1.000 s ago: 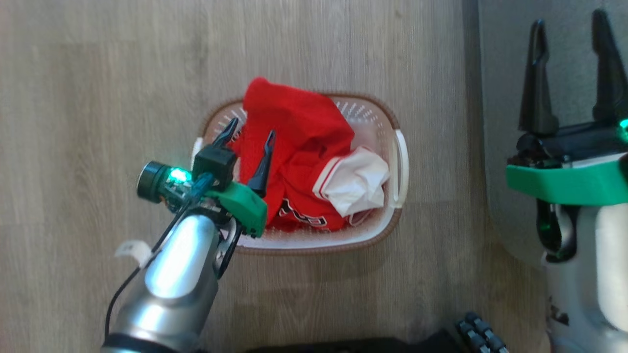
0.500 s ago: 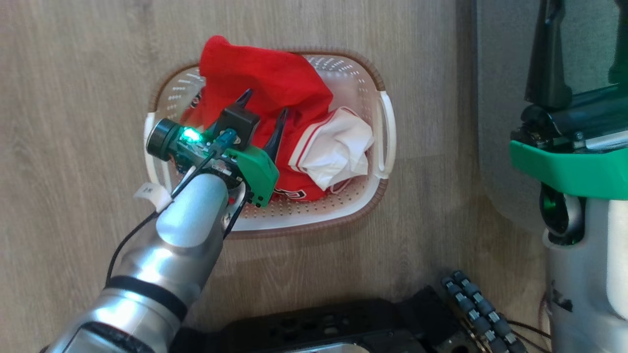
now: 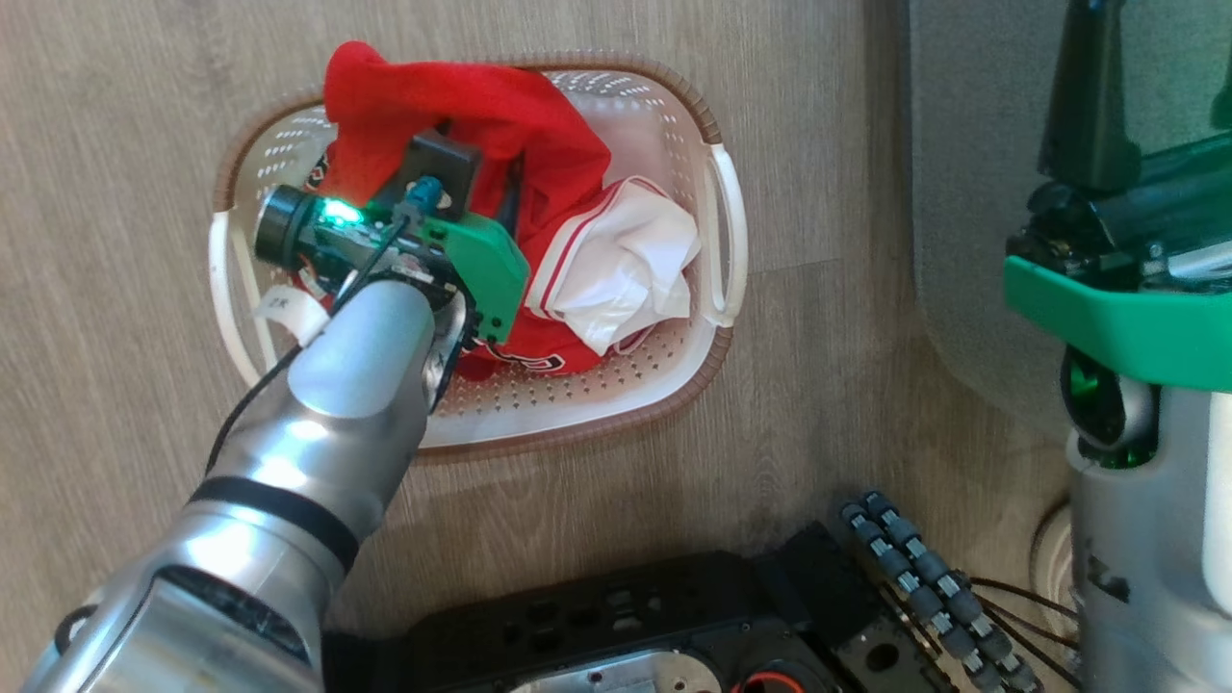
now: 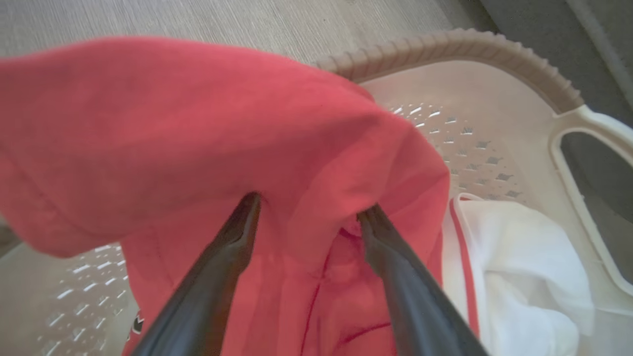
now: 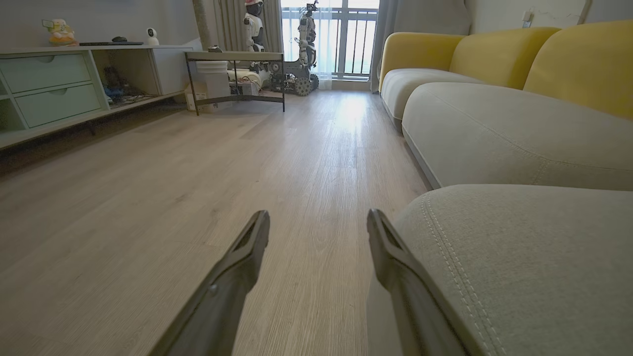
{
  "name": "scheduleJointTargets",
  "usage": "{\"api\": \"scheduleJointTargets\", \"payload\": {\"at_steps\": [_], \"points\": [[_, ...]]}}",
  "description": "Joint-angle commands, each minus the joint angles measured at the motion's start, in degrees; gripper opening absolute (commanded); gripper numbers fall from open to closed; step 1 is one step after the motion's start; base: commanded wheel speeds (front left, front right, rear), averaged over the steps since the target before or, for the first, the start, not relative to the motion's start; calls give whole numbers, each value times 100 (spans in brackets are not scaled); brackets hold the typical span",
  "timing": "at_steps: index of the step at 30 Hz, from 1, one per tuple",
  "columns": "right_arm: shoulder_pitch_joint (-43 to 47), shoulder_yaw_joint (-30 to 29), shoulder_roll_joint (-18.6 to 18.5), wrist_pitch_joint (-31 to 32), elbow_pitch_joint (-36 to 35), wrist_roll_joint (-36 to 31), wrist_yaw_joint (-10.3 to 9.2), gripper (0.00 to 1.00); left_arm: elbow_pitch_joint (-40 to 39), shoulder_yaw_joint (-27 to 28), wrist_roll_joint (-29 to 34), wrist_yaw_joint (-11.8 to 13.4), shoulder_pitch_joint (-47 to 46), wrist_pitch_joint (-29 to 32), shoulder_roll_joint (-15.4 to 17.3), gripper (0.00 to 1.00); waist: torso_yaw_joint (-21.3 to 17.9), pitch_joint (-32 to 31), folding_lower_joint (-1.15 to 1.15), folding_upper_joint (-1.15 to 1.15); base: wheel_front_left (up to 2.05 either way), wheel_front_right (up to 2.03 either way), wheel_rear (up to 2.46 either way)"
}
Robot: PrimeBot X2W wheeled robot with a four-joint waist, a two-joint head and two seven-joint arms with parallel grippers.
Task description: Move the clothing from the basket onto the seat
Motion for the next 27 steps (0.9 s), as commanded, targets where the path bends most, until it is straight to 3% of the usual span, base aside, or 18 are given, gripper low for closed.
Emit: {"api": "scheduleJointTargets", "payload": {"at_steps": [1, 2, 3, 4, 5, 17, 27], "points": [[89, 107, -17, -34, -235, 47, 41, 100, -29, 21, -81, 60, 6, -14, 62, 100, -34, 41, 0, 0, 0, 0, 0], [84, 111, -17, -34, -245, 59, 41, 100, -17, -12, -142, 67, -23, -24, 62, 87, -43, 57, 0, 0, 0, 0, 0], [80, 112, -17, -34, -252, 70, 41, 100, -11, -40, -208, 70, -44, -35, 62, 45, -49, 68, 0, 0, 0, 0, 0], [78, 109, -17, -34, -254, 79, 41, 100, -7, -78, -265, 72, -60, -48, 62, 15, -51, 75, 0, 0, 0, 0, 0], [76, 103, -17, -34, -252, 86, 41, 100, -12, -116, -320, 68, -67, -65, 62, 0, -50, 76, 0, 0, 0, 0, 0], [128, 74, -17, -34, 66, 71, 41, 100, -592, -504, -748, -24, 193, -231, 62, 0, 177, -424, 0, 0, 0, 0, 0], [544, 17, -17, -34, 851, -107, 41, 100, -1869, -99, -298, -51, 795, -235, 115, 0, 568, -1732, 0, 0, 0, 0, 0]]}}
